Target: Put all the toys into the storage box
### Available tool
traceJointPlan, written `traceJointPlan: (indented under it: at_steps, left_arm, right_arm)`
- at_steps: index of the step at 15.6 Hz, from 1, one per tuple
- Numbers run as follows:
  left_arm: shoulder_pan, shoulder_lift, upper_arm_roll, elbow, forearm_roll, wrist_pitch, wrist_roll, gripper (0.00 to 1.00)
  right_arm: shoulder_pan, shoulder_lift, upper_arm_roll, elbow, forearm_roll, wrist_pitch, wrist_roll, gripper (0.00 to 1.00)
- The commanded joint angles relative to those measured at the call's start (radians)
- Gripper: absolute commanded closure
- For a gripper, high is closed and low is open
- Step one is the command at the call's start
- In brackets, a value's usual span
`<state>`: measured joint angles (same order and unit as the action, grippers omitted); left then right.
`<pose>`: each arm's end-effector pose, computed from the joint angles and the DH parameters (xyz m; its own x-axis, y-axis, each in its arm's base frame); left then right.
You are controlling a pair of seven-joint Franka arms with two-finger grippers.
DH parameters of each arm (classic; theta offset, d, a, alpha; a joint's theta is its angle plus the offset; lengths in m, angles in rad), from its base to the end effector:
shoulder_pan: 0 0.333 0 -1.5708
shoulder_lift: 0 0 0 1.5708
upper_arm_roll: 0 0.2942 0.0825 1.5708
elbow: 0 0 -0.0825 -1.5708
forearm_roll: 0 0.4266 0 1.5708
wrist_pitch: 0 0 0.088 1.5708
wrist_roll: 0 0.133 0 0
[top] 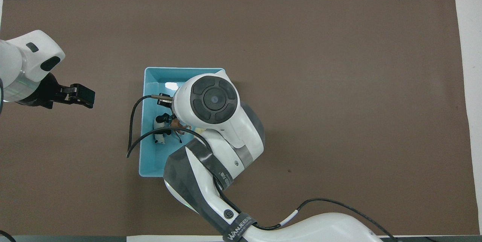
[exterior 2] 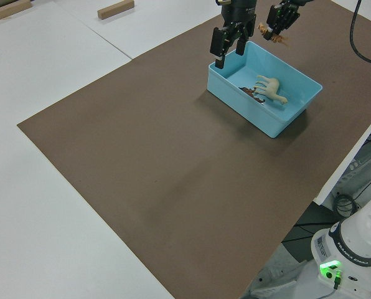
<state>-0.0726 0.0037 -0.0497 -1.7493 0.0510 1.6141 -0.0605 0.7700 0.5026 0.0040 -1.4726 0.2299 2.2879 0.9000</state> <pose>0.5833 -0.0650 0.4870 0.9888 -0.0629 -0.1352 -0.0713 -0.9957 -0.0582 0.5397 0.5405 0.3606 0.9678 -0.2511 0.0156 -0.2289 -0.9046 -0.3597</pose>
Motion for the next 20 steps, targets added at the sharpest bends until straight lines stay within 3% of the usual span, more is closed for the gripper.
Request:
traceJointPlan:
  at_steps: [1,6,10,16,18,20]
  left_arm:
    - [0.017,0.001,-0.004,0.024,-0.017,-0.039,0.033,0.00]
    - [0.019,-0.010,-0.006,0.010,-0.017,-0.033,0.033,0.00]
    - [0.057,-0.010,-0.042,0.013,-0.017,-0.031,0.031,0.00]
    - [0.053,-0.011,-0.045,0.021,-0.019,-0.016,0.027,0.00]
    - [0.059,-0.007,-0.041,0.027,-0.084,0.048,0.022,0.00]
    - [0.059,-0.005,-0.038,0.025,-0.085,0.060,0.033,0.00]
  right_arm:
    - [0.014,-0.027,-0.002,-0.063,0.025,0.024,0.069,0.01]
    - [0.002,-0.032,-0.016,0.052,0.012,-0.194,0.183,0.00]
    - [-0.090,-0.159,-0.096,0.045,-0.021,-0.289,0.133,0.00]
    - [-0.446,-0.208,-0.098,-0.020,-0.061,-0.328,-0.699,0.00]
    - [-0.549,-0.205,-0.098,-0.020,-0.063,-0.323,-0.882,0.00]
    - [-0.621,-0.207,-0.099,-0.020,-0.073,-0.338,-0.940,0.00]
